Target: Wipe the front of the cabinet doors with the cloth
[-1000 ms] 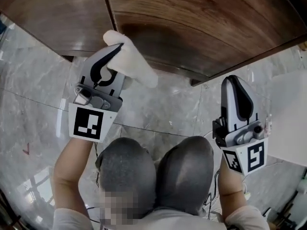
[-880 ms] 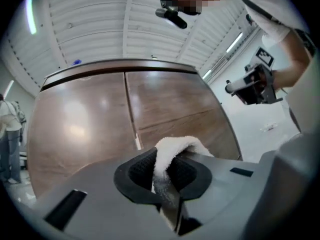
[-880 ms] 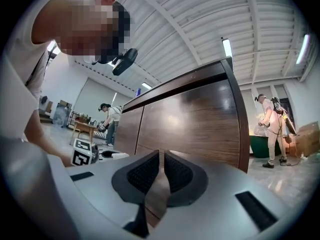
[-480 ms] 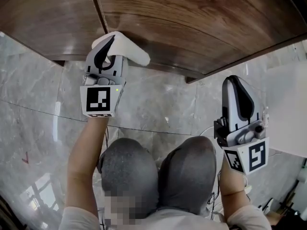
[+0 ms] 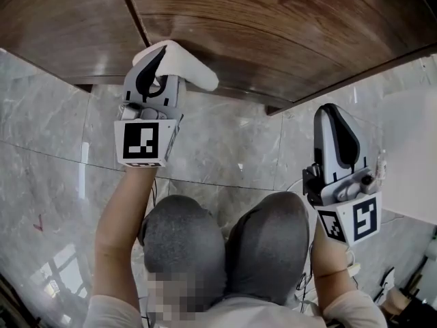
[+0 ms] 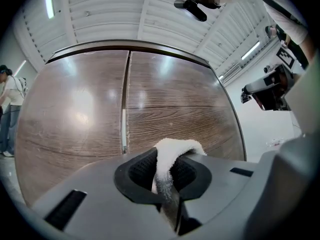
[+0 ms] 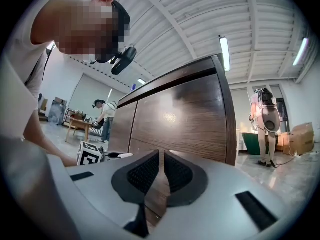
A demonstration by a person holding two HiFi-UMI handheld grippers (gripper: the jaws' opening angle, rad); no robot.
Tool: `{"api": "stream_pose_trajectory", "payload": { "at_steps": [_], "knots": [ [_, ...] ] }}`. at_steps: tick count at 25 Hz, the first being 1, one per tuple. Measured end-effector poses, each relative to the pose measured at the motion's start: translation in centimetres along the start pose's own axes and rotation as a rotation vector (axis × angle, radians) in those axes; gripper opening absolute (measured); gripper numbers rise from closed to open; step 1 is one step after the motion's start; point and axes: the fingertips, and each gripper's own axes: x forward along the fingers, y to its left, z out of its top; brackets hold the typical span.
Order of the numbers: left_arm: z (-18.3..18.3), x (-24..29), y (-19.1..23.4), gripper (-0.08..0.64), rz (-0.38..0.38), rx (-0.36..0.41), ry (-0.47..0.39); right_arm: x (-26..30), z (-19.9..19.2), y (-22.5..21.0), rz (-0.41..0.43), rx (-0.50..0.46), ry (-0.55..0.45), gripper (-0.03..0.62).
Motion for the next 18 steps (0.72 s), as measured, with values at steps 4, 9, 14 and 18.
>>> {"api": "stream_pose_trajectory", "payload": {
  "at_steps": [4, 9, 14, 18],
  "knots": [
    [0.4, 0.2, -1.4, 0.054, -0.038, 0.012, 0.000, -0.2, 0.0, 0.0, 0.006, 0.008, -0.007, 0.055],
    [1.6, 1.0, -3.9, 0.054, -0.096, 0.006, -0.027, -0.3, -0.2, -0.6, 0.003, 0.013, -0.011, 0.055],
    [1.5, 1.6, -6.1, 0.054, -0.138, -0.002, -0.031, -0.9, -0.9, -1.4, -0.007, 0.021, -0.008, 0.055],
    [1.3, 1.9, -7.7, 0.054, -0.161, -0.015, -0.030, -1.3, -1.3, -2.2, -0.015, 0.021, -0.005, 0.055]
  ]
}}
